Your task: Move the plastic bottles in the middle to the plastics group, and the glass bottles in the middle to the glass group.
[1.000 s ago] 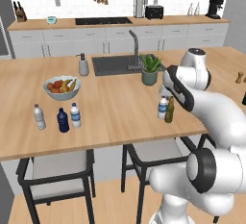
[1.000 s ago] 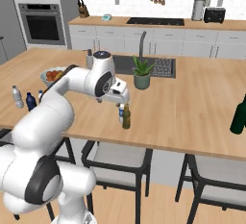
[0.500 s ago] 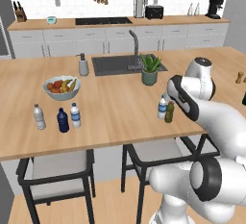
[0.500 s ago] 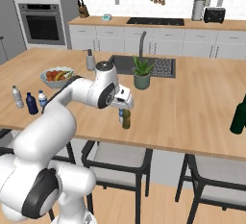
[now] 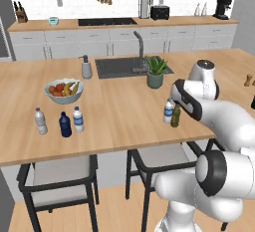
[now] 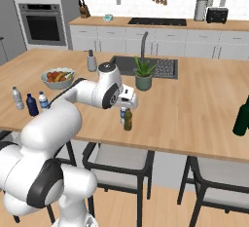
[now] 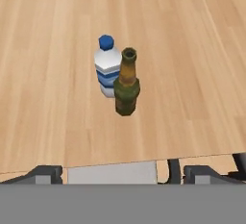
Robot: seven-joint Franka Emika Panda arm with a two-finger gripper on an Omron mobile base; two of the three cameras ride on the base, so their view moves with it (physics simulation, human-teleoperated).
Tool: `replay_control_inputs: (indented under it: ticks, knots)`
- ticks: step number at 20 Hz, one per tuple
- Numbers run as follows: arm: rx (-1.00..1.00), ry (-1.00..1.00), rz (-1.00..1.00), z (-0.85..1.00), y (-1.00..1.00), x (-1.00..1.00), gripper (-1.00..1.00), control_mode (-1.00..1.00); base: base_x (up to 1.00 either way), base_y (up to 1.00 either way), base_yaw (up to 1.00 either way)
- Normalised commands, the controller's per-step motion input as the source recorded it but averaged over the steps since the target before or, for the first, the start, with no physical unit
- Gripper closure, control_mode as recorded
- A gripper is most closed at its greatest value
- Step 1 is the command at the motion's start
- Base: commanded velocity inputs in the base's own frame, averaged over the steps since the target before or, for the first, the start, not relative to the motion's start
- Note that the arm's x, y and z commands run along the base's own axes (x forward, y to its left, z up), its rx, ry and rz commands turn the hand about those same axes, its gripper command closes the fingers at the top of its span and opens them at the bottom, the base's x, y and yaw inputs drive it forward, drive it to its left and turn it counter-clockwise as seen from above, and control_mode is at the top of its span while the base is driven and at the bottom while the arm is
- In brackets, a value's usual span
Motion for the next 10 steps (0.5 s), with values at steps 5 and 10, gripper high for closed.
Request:
replay_control_inputs:
  ticks: [5,10]
  knots:
    - [0.0,-0.08,0.01,-0.26,0.0,0.17,-1.0,-1.0,0.0,0.0,0.0]
    - [0.0,-0.09,0.0,-0.25,0.0,0.11,-1.0,-1.0,0.0,0.0,0.0]
